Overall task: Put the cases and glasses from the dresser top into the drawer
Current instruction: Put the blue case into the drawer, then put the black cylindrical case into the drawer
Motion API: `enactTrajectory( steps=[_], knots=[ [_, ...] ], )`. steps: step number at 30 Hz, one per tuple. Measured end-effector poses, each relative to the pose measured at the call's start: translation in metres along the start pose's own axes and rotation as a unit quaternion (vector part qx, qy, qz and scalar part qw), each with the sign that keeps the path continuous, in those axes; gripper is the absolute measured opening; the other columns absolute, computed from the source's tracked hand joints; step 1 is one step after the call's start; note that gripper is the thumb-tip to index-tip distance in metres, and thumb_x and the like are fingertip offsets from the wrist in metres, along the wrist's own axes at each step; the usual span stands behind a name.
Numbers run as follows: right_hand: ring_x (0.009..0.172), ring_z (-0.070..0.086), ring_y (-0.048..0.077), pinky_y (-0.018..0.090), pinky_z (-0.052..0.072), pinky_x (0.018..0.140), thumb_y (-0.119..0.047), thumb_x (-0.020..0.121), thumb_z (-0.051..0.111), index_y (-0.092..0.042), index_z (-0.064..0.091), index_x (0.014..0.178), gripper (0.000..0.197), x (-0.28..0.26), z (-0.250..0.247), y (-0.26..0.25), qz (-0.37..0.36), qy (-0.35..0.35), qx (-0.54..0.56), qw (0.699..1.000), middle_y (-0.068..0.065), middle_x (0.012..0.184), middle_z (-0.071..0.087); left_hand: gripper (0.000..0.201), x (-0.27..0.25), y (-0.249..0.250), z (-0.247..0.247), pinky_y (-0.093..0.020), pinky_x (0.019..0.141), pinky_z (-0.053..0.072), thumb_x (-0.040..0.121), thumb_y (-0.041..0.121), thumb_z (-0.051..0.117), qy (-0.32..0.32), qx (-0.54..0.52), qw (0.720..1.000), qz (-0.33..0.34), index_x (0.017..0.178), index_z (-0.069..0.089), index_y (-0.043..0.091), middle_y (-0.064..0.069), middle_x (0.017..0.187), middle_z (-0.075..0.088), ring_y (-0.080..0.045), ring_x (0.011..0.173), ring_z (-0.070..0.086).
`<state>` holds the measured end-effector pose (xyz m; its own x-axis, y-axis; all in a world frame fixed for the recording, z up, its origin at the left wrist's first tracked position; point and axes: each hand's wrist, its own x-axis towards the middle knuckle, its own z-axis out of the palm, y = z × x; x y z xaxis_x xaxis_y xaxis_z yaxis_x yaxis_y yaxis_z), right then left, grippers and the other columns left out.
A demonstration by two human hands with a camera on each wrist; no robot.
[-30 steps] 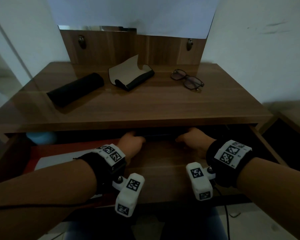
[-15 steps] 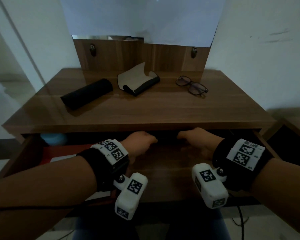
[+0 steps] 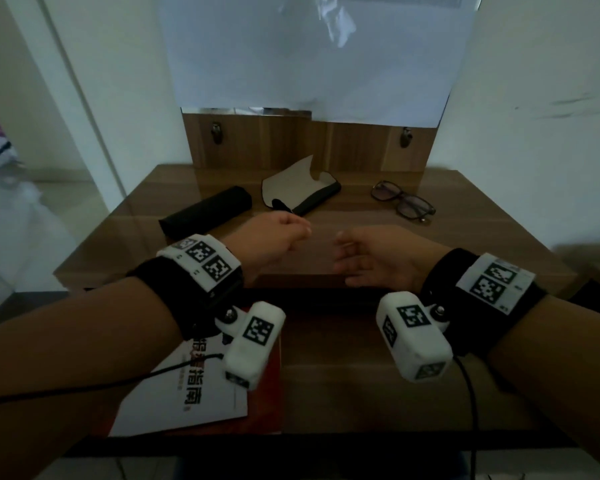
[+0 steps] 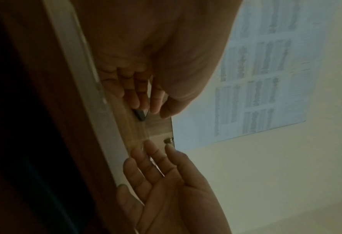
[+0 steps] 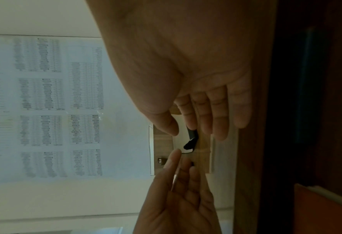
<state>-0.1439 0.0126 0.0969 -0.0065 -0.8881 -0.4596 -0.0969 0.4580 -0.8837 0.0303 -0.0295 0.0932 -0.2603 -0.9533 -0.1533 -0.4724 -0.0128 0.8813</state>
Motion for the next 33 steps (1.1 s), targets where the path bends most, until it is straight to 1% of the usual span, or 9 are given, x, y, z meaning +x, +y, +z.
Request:
enactTrajectory(
  steps=[4,9,13,15,17,20,28,31,33],
  knots=[
    [0.083,0.063,0.019,0.032,0.052,0.073,-0.024,0.095,0.052,-0.017,0.060,0.095,0.010,0.018,0.019,-0.014,-0.015,-0.011,0.035,0.999,0.005,0.094,0.061,0.034,0.020,-0.004,-0.039,-0.031,0.099,0.042,0.091,0.031,0.060,0.070,0.072,0.995,0.018,0.124,0.062,0.023,0.000,0.126,0.060,-0.016,0.118,0.053],
    [0.085,0.063,0.019,0.031,0.050,0.071,-0.025,0.095,0.052,-0.017,0.060,0.098,0.011,0.039,0.034,-0.025,-0.016,-0.020,0.052,0.998,0.006,0.098,0.061,0.052,0.047,-0.022,-0.078,-0.036,0.104,0.044,0.084,0.031,0.067,0.154,0.140,0.978,0.006,0.134,0.054,0.021,-0.005,0.134,0.058,-0.022,0.120,0.056],
    [0.089,0.063,0.020,0.031,0.050,0.071,-0.025,0.096,0.051,-0.014,0.058,0.109,0.018,0.053,0.034,-0.029,-0.007,-0.014,0.070,0.997,0.006,0.099,0.061,0.076,0.070,-0.038,-0.098,-0.049,0.106,0.043,0.074,0.047,0.071,0.167,0.254,0.951,-0.057,0.142,0.044,0.027,-0.010,0.141,0.053,-0.033,0.125,0.053],
    [0.089,0.062,0.020,0.032,0.050,0.074,-0.025,0.097,0.050,-0.013,0.057,0.111,0.020,0.057,0.033,-0.029,-0.004,-0.009,0.076,0.997,0.006,0.098,0.061,0.083,0.077,-0.046,-0.102,-0.050,0.105,0.043,0.070,0.053,0.070,0.170,0.309,0.931,-0.091,0.143,0.042,0.026,-0.013,0.140,0.053,-0.036,0.124,0.052],
    [0.090,0.062,0.020,0.032,0.050,0.076,-0.025,0.097,0.049,-0.014,0.057,0.111,0.020,0.060,0.031,-0.028,0.000,-0.005,0.077,0.997,0.006,0.098,0.061,0.080,0.081,-0.053,-0.104,-0.046,0.105,0.042,0.075,0.052,0.071,0.167,0.338,0.920,-0.103,0.142,0.043,0.019,-0.015,0.137,0.054,-0.037,0.122,0.053],
    [0.089,0.062,0.020,0.031,0.051,0.074,-0.026,0.096,0.050,-0.014,0.057,0.117,0.025,0.062,0.029,-0.025,0.003,0.000,0.074,0.997,0.007,0.100,0.061,0.067,0.085,-0.060,-0.103,-0.043,0.104,0.043,0.081,0.040,0.070,0.163,0.333,0.922,-0.109,0.137,0.047,0.011,-0.017,0.130,0.059,-0.035,0.117,0.057],
    [0.087,0.063,0.019,0.030,0.050,0.072,-0.027,0.096,0.050,-0.014,0.057,0.116,0.025,0.060,0.026,-0.023,0.003,0.003,0.071,0.997,0.007,0.101,0.062,0.051,0.087,-0.068,-0.105,-0.043,0.094,0.051,0.080,0.034,0.069,0.185,0.312,0.927,-0.091,0.125,0.058,0.012,-0.016,0.115,0.067,-0.034,0.102,0.065],
    [0.086,0.063,0.019,0.030,0.050,0.072,-0.028,0.096,0.051,-0.014,0.057,0.118,0.027,0.057,0.026,-0.023,0.000,0.000,0.070,0.998,0.007,0.103,0.062,0.047,0.081,-0.064,-0.104,-0.043,0.088,0.054,0.078,0.035,0.067,0.225,0.277,0.933,-0.044,0.118,0.062,0.012,-0.016,0.109,0.069,-0.035,0.096,0.066],
    [0.087,0.062,0.019,0.031,0.050,0.073,-0.029,0.096,0.050,-0.013,0.056,0.118,0.028,0.054,0.025,-0.023,-0.002,-0.002,0.068,0.998,0.008,0.106,0.061,0.050,0.075,-0.060,-0.101,-0.044,0.090,0.054,0.078,0.036,0.067,0.248,0.238,0.939,0.005,0.124,0.059,0.016,-0.014,0.114,0.068,-0.034,0.101,0.065]
  ],
)
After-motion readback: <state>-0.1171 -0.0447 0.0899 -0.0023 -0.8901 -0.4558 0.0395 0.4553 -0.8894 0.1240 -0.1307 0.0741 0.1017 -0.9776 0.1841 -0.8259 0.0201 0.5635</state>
